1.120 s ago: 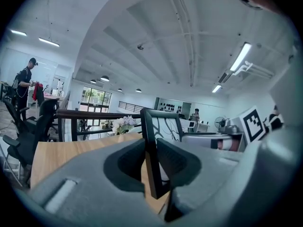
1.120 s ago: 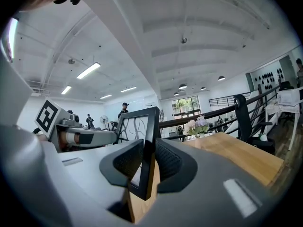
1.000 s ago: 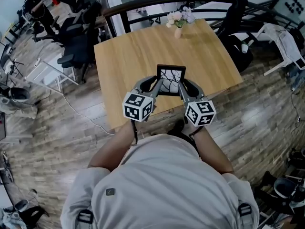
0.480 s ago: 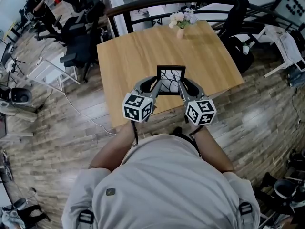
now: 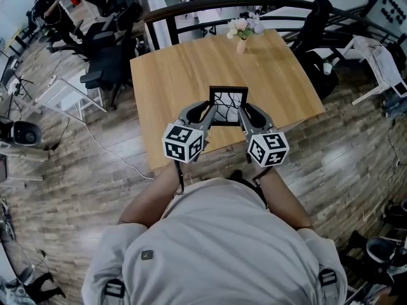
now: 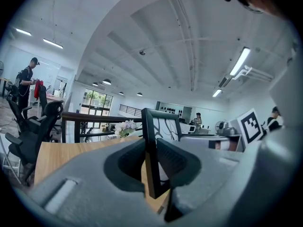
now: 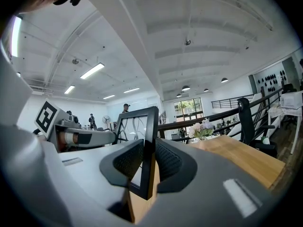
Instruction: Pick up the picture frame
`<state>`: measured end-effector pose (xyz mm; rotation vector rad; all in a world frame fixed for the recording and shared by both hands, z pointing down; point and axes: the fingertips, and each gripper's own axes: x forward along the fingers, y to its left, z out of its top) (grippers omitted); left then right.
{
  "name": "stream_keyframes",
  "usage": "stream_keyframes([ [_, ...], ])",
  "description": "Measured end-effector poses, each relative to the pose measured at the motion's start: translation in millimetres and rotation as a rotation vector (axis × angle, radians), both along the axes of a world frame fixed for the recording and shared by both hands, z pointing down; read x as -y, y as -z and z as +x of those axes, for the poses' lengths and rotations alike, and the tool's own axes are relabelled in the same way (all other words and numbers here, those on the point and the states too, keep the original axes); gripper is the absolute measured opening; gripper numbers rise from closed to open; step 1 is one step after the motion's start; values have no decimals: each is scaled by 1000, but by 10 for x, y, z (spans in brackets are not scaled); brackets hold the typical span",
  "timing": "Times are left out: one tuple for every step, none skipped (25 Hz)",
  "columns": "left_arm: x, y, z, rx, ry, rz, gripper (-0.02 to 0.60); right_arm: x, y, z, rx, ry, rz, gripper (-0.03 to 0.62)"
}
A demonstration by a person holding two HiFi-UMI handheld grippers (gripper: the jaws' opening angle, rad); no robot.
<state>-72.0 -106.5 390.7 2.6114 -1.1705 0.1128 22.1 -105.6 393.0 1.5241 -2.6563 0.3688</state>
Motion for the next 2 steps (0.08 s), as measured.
stream_keyframes([
  [5, 4, -19, -1, 1, 1, 80, 3, 5, -19, -1, 2, 2, 87],
  [11, 8, -38, -2, 2, 2, 80, 7, 10, -39, -2, 3, 5, 87],
])
